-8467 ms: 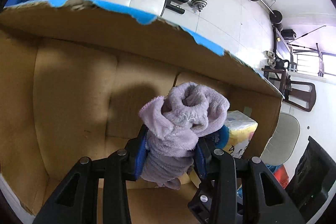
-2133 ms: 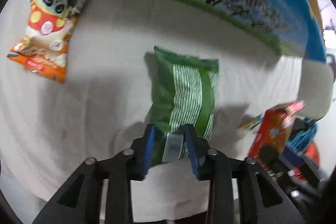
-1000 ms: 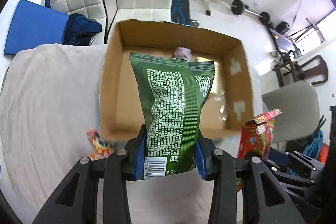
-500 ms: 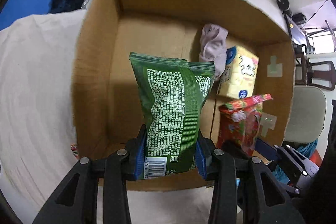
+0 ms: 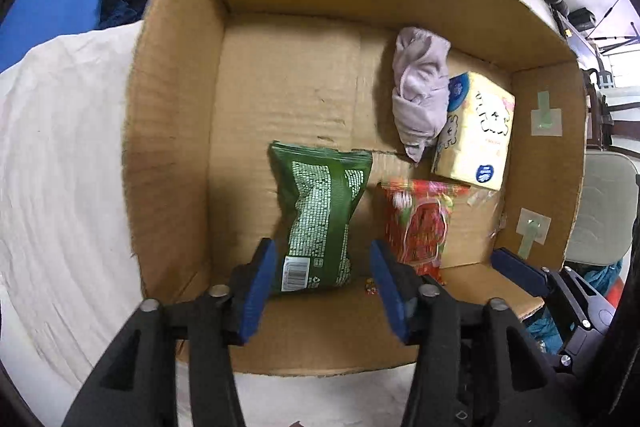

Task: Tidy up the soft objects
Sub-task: 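Carry the red bag into the box with the right tool while the left tool places the green bag, then grasp the blue milk stick packet with the right tool while the left tool withdraws from the box, then grasp the orange panda snack bag with the left tool while the right tool holds the milk stick, then lower the panda bag into the box with the left tool while the right tool drops the milk stick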

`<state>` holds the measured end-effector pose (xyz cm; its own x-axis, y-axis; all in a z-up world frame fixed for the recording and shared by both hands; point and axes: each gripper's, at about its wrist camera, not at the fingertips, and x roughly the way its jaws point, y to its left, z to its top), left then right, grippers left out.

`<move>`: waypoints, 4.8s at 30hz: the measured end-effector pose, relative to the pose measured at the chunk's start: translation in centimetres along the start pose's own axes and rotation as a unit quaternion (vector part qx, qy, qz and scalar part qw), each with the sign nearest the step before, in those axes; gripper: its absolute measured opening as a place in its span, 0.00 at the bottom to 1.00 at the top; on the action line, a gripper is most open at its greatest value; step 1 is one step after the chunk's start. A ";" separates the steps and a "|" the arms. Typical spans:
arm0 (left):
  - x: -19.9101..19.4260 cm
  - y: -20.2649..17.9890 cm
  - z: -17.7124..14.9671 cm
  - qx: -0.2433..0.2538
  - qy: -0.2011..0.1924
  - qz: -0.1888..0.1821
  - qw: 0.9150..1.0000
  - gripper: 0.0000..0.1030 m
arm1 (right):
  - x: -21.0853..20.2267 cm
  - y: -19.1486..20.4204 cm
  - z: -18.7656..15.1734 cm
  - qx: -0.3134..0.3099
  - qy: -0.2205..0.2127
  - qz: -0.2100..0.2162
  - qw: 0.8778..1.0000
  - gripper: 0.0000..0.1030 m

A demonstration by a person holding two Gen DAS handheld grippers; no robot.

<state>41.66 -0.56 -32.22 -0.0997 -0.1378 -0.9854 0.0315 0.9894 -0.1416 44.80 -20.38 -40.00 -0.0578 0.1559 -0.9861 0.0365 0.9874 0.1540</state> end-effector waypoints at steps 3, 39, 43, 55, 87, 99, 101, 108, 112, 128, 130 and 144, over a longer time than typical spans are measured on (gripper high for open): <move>-0.5 0.0 -0.3 0.002 -0.010 0.007 1.000 0.49 | -0.6 0.1 -0.3 0.002 -0.004 0.000 1.000 0.77; -3.7 -1.7 -22.2 0.006 -0.048 0.085 0.995 0.96 | -0.8 -7.7 -21.6 -0.083 0.063 -0.069 0.992 1.00; -0.9 -1.9 -22.0 0.004 -0.028 0.093 0.995 0.96 | 2.6 -9.0 -21.2 -0.083 0.083 -0.072 0.990 1.00; 5.0 -2.7 -21.4 -0.005 0.016 0.091 0.996 0.96 | 11.0 -10.0 -21.3 -0.178 0.126 -0.151 0.964 0.95; -2.5 9.9 -21.3 -0.126 -0.083 0.096 0.984 0.96 | 2.0 -8.5 -22.9 -0.011 0.031 0.027 0.999 0.09; 5.4 12.1 -12.6 -0.051 -0.019 0.104 0.993 0.96 | 2.9 -6.0 -19.1 0.029 0.030 0.005 0.999 0.09; 7.0 12.0 -11.9 -0.045 -0.005 0.101 0.994 0.96 | 3.3 -5.8 -18.7 0.033 0.033 0.002 0.999 0.09; 10.2 11.7 -10.9 -0.023 0.014 0.099 0.995 0.95 | 4.2 -6.1 -18.0 0.045 0.040 -0.003 0.998 0.09; 10.4 11.7 -10.7 -0.014 0.000 0.105 0.994 0.49 | 4.6 -6.4 -17.8 0.050 0.044 -0.001 0.998 0.09; 6.1 11.9 -13.2 -0.032 -0.053 0.051 0.997 0.41 | 1.7 -5.2 -20.0 0.021 0.024 0.027 0.999 0.07; 4.9 11.3 -14.0 -0.028 -0.062 0.040 0.997 0.41 | 0.4 -5.0 -20.7 0.017 0.017 0.039 0.999 0.07; -6.8 3.1 -14.2 0.047 -0.139 -0.040 0.988 0.41 | -15.1 -5.4 -21.2 0.007 -0.106 0.114 0.988 0.07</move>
<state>28.35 4.06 -24.64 0.1715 -0.2347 -0.9568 0.1287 0.9682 -0.2144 24.35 -27.46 -24.65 0.1635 0.3638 -0.9170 0.0382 0.9265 0.3744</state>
